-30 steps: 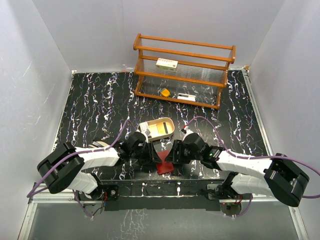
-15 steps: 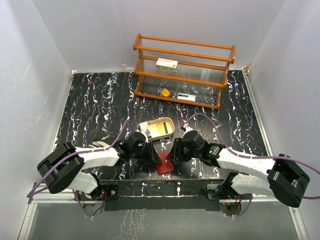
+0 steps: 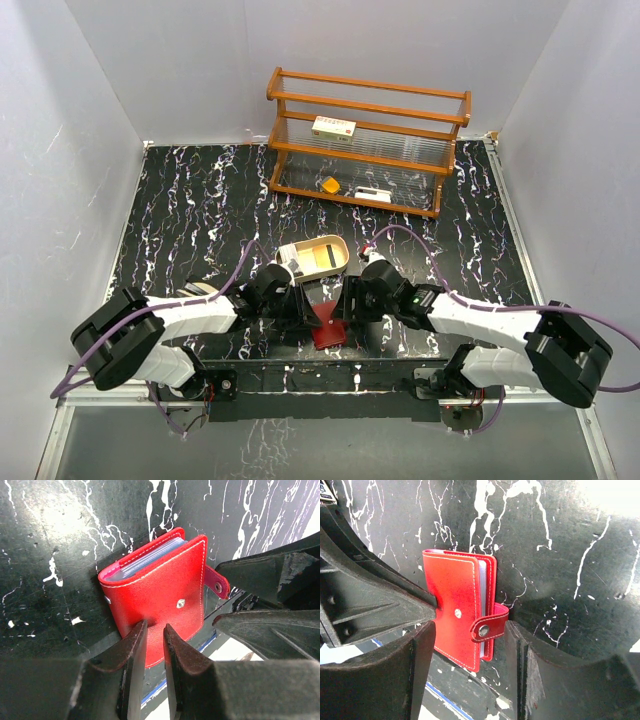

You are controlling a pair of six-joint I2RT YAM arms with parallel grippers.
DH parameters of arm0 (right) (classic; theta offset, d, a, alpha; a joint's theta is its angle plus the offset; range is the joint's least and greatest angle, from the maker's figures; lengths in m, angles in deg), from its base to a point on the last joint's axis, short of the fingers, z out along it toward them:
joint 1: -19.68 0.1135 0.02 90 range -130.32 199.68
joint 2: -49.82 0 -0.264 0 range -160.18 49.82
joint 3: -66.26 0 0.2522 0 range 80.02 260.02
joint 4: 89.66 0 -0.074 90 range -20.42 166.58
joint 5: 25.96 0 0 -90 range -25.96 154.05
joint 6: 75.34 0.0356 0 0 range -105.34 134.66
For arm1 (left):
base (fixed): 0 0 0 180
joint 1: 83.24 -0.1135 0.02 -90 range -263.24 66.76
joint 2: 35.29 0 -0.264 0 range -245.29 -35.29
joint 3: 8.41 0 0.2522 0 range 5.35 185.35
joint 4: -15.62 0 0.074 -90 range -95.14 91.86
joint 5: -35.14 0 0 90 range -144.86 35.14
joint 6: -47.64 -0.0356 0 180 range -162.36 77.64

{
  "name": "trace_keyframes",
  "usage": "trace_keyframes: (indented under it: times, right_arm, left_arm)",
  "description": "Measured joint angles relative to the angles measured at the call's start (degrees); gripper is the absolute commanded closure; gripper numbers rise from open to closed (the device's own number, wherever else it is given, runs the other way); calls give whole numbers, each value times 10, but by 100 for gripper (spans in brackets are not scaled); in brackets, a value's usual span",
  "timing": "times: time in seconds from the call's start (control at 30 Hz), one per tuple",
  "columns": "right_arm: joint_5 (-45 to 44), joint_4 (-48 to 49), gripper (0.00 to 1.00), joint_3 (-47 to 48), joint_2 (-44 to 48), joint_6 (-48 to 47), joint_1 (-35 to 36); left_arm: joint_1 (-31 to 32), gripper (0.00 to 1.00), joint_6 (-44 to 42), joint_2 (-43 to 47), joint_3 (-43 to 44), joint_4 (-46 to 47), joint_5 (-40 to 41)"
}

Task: Put the credit cards into the card holder
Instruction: Close the card holder at the center of the board.

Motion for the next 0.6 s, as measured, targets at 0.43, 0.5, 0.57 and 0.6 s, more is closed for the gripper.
trace_keyframes:
  times: [0.43, 0.5, 0.57, 0.6]
  right_arm:
    - [46, 56, 60, -2, -24, 2, 0]
    - [50, 65, 62, -5, -23, 3, 0]
    - [53, 70, 63, -7, -24, 3, 0]
    - [54, 72, 63, -7, -26, 2, 0]
  left_arm:
    - [0, 79, 2, 5, 0, -10, 6]
    - [0, 81, 2, 5, 0, -11, 6]
    - [0, 83, 3, 5, 0, -11, 6]
    - [0, 83, 4, 6, 0, -12, 6]
